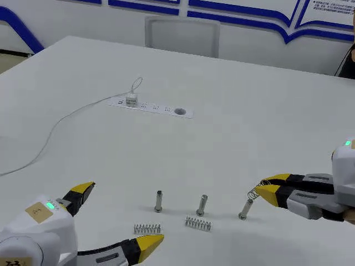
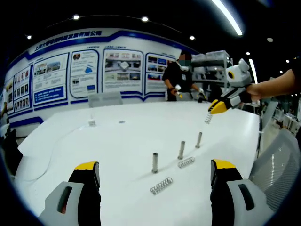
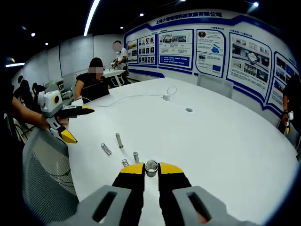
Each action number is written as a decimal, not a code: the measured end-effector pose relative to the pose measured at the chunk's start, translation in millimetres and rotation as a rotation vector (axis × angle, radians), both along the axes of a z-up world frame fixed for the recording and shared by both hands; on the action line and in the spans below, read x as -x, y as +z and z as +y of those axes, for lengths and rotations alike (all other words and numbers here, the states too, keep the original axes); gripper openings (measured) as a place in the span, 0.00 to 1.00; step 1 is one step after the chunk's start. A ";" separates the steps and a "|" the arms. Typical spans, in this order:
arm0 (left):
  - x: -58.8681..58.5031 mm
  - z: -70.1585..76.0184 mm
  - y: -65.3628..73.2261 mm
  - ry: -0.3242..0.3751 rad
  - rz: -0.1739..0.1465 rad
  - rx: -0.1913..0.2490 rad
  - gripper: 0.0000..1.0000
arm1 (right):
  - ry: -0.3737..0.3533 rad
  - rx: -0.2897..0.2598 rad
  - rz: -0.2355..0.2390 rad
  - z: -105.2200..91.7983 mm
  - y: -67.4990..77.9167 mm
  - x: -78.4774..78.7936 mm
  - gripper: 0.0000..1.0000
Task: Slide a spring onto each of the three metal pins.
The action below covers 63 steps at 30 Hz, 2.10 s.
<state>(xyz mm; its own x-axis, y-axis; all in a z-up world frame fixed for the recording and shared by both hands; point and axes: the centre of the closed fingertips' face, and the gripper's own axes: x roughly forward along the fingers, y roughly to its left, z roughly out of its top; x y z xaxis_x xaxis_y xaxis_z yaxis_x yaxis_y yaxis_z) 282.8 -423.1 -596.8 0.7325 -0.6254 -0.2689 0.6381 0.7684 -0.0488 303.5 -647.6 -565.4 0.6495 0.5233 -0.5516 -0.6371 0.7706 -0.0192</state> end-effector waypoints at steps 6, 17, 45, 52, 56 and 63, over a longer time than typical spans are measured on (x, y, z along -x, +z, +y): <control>4.0 -6.6 -2.8 -0.029 0.005 -0.016 1.00 | -0.040 0.033 0.015 -12.7 -12.1 -4.0 0.11; 7.0 -8.3 -7.0 -0.045 0.032 -0.014 1.00 | -0.088 0.021 0.038 -14.5 -27.2 -19.7 0.11; 9.6 -10.9 -16.7 -0.058 0.074 -0.024 1.00 | -0.095 0.038 0.081 -12.8 -45.6 -24.7 0.11; 10.4 -11.7 -17.5 -0.062 0.080 -0.023 1.00 | -0.093 0.038 0.086 -12.5 -45.1 -23.5 0.11; 10.6 -11.8 -17.8 -0.064 0.082 -0.024 1.00 | -0.089 0.048 0.088 -12.6 -44.9 -22.4 0.11; 9.8 -10.9 -18.5 -0.062 0.082 -0.027 1.00 | -0.086 0.059 0.090 -13.5 -45.1 -22.6 0.11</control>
